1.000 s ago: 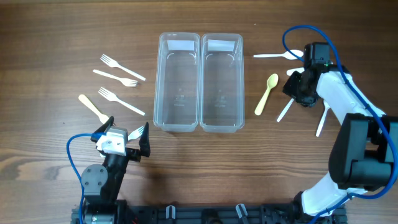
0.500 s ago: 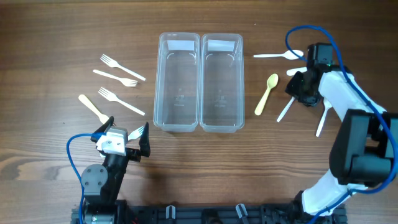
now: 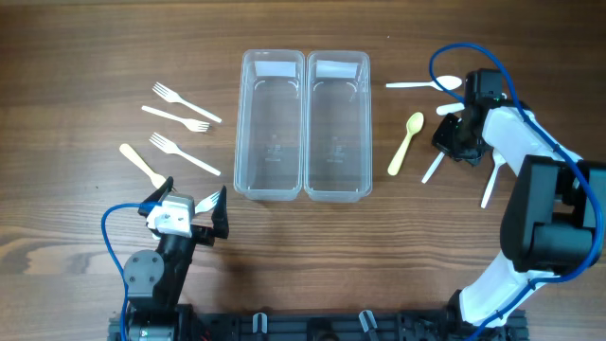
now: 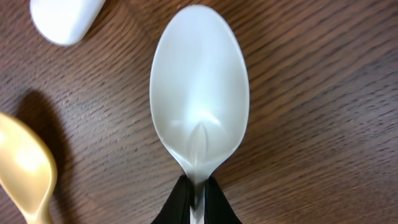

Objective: Pack container
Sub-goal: 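Carry the white spoon into the right container and release it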

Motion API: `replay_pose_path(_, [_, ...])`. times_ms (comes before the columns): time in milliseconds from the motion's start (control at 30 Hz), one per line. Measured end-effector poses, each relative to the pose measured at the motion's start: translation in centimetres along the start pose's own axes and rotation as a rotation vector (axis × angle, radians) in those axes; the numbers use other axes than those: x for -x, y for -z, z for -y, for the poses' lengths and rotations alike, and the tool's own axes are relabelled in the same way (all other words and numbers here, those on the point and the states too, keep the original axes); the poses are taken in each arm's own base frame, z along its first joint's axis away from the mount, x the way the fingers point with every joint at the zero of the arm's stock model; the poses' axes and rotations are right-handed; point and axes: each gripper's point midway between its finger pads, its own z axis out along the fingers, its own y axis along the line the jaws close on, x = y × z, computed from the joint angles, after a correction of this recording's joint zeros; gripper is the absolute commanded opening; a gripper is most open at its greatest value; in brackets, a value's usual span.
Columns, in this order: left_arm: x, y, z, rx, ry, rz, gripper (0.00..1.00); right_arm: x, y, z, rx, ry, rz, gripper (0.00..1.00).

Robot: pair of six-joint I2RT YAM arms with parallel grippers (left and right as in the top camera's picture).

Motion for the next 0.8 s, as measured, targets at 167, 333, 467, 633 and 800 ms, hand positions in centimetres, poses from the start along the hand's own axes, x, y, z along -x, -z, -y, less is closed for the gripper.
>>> replay_pose_path(167, [0.0, 0.0, 0.0, 0.000, 0.000, 0.000, 1.00, 2.9, 5.8, -2.0, 0.087, 0.075, 0.147, 0.04])
replay_pose_path(333, [0.0, 0.0, 0.0, 0.000, 0.000, 0.000, 1.00, 5.6, 17.0, -6.9, 0.304, 0.145, 0.407, 0.04])
replay_pose_path(467, [0.0, 0.0, 0.0, 0.000, 0.000, 0.000, 1.00, 0.8, 19.3, -16.1, 0.546, 0.405, 0.399, 0.04])
replay_pose_path(633, [0.0, 0.0, 0.0, 0.000, 0.000, 0.000, 1.00, -5.4, 19.5, -21.8, 0.620, 0.616, 0.356, 0.04])
replay_pose_path(800, [0.0, 0.0, 0.0, 0.000, 0.000, 0.000, 1.00, -6.7, 15.2, -22.4, 0.566, 0.633, 0.261, 0.55])
